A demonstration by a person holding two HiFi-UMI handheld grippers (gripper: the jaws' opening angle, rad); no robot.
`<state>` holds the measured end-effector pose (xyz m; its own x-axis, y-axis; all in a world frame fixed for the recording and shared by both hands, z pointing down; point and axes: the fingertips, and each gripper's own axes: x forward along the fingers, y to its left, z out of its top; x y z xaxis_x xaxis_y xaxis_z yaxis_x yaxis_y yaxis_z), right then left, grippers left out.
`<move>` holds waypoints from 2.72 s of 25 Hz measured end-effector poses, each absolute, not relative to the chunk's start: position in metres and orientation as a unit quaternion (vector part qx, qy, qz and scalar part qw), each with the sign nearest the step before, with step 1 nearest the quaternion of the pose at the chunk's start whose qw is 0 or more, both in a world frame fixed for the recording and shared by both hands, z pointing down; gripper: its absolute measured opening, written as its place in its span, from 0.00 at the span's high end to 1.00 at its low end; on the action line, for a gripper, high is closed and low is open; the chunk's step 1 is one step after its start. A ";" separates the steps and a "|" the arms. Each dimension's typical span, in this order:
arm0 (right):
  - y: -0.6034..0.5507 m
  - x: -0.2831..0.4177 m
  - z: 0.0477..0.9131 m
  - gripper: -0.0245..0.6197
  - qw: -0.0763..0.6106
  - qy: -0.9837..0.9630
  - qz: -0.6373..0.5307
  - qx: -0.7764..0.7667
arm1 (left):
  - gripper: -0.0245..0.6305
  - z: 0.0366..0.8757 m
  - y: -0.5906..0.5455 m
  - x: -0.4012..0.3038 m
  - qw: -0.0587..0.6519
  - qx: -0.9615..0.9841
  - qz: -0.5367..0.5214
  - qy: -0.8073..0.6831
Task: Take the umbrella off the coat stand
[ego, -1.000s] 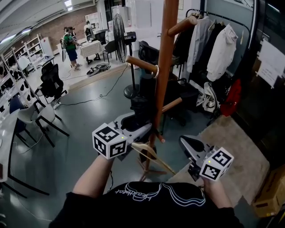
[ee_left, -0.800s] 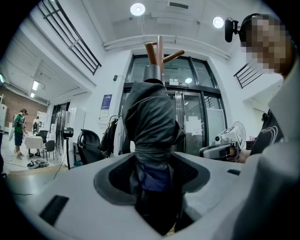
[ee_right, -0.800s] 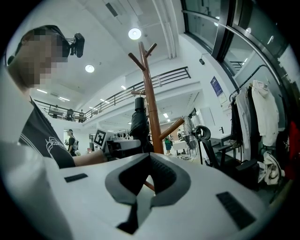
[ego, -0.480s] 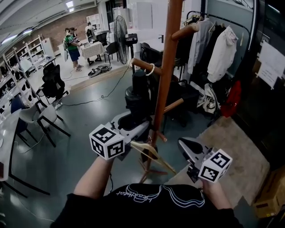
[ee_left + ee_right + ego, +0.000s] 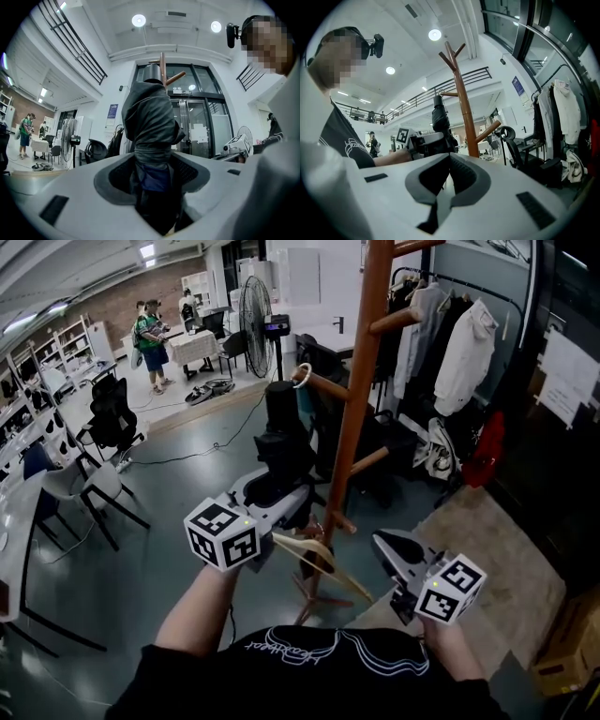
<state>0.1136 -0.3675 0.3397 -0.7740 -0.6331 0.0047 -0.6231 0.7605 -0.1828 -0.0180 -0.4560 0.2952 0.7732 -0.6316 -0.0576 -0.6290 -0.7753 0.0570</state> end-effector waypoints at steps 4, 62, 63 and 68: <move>-0.357 0.107 0.327 0.96 0.036 0.940 -0.077 -0.330 | 0.62 0.286 -0.448 -0.031 0.012 0.936 -0.043 -0.350; -0.206 0.018 0.377 0.96 0.077 0.924 -0.136 -0.348 | 0.62 0.387 -0.205 -0.076 0.185 0.952 -0.032 -0.241; -0.206 0.019 0.377 0.96 0.077 0.924 -0.137 -0.348 | 0.61 0.387 -0.206 -0.075 0.186 0.952 -0.031 -0.241; -0.212 0.024 0.376 0.96 0.077 0.924 -0.140 -0.349 | 0.61 0.385 -0.212 -0.070 0.188 0.952 -0.030 -0.241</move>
<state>0.0242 -0.2116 0.3756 -0.7452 -0.6654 -0.0440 -0.6223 0.7176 -0.3128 -0.0696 -0.2116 0.3851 0.8819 -0.4702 0.0331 -0.4475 -0.8132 0.3720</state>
